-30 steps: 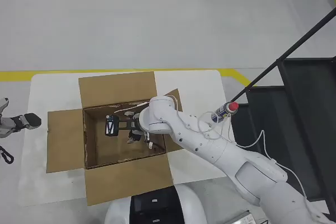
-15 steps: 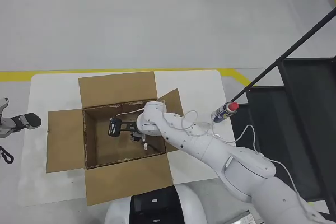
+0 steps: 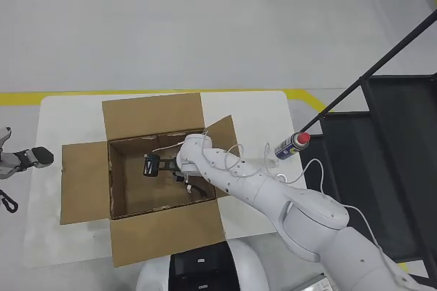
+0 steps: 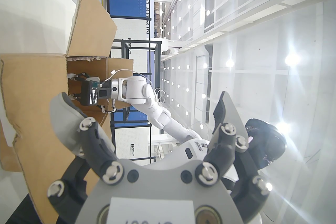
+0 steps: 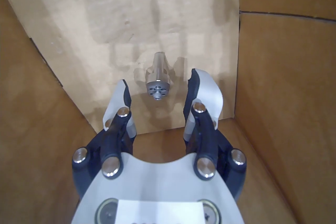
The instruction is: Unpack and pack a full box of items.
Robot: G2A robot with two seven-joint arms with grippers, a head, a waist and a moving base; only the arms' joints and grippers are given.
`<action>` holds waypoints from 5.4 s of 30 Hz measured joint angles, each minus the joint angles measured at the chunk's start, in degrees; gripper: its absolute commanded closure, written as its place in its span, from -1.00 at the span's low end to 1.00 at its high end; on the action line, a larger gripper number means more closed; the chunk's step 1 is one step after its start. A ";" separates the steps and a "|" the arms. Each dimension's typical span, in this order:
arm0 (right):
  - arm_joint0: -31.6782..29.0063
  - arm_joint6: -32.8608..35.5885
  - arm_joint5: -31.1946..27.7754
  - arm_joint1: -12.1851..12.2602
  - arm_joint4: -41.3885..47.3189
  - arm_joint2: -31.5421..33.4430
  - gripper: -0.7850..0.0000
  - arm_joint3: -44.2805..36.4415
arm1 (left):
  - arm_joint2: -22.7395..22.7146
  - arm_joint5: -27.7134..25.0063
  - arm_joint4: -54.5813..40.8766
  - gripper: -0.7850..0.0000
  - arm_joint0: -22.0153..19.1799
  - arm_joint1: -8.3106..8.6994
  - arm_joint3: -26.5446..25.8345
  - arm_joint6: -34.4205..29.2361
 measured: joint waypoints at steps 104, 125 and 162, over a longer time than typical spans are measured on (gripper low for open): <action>-67.02 -15.50 -26.53 21.02 15.75 78.06 1.00 -79.40 | 0.00 0.00 0.00 -1.00 0.00 0.00 0.00 0.00; -70.43 -15.95 -29.75 21.95 10.69 83.31 1.00 -78.14 | 0.00 0.00 0.00 -1.00 0.00 0.00 0.00 0.00; -64.64 -20.56 -12.04 24.50 -17.23 71.48 -0.29 -42.56 | 0.00 0.00 0.00 -1.00 0.00 0.00 0.00 0.00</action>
